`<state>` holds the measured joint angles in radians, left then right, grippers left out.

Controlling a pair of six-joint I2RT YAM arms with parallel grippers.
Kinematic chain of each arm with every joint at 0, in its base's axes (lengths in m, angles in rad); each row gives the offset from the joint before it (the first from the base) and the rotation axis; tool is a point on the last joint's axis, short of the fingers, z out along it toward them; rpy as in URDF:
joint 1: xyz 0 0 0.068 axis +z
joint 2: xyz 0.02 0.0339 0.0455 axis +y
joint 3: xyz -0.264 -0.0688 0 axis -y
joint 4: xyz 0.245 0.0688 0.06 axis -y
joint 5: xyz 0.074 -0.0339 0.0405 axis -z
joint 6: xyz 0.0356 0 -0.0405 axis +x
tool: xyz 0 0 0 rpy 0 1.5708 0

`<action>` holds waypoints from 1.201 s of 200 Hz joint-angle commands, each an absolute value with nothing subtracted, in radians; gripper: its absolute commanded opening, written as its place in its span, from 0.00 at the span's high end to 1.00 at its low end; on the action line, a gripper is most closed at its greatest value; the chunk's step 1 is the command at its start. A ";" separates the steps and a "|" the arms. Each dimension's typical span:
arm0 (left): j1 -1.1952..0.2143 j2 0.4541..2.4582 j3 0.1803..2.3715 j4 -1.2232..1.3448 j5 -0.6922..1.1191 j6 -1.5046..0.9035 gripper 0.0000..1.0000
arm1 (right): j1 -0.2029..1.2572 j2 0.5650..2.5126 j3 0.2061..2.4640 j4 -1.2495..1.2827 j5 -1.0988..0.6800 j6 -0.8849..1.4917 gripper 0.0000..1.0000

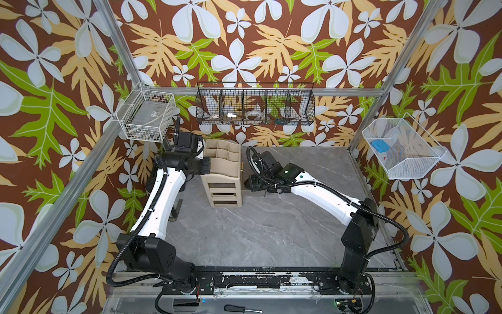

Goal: Take the mice out of the drawer
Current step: Adjust the mouse in the drawer.

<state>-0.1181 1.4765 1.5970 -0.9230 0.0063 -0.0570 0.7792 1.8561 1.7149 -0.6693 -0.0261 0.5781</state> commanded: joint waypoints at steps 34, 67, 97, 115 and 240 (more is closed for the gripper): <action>-0.120 1.398 1.493 -0.948 -0.003 -0.063 0.95 | 0.758 1.926 1.760 -0.715 -0.039 0.697 0.68; -0.120 1.411 1.525 -0.980 -0.030 -0.073 0.98 | 0.781 1.933 1.702 -0.680 -0.082 0.757 0.73; -0.120 1.427 1.570 -0.982 0.004 -0.069 1.00 | 0.775 1.977 1.725 -0.680 -0.092 0.775 0.75; -0.119 1.438 1.573 -0.985 0.009 -0.064 1.00 | 0.762 2.014 1.753 -0.686 -0.103 0.778 0.76; -0.119 1.462 1.581 -0.968 0.007 -0.058 1.00 | 0.724 2.136 1.981 -0.613 -0.021 0.733 0.76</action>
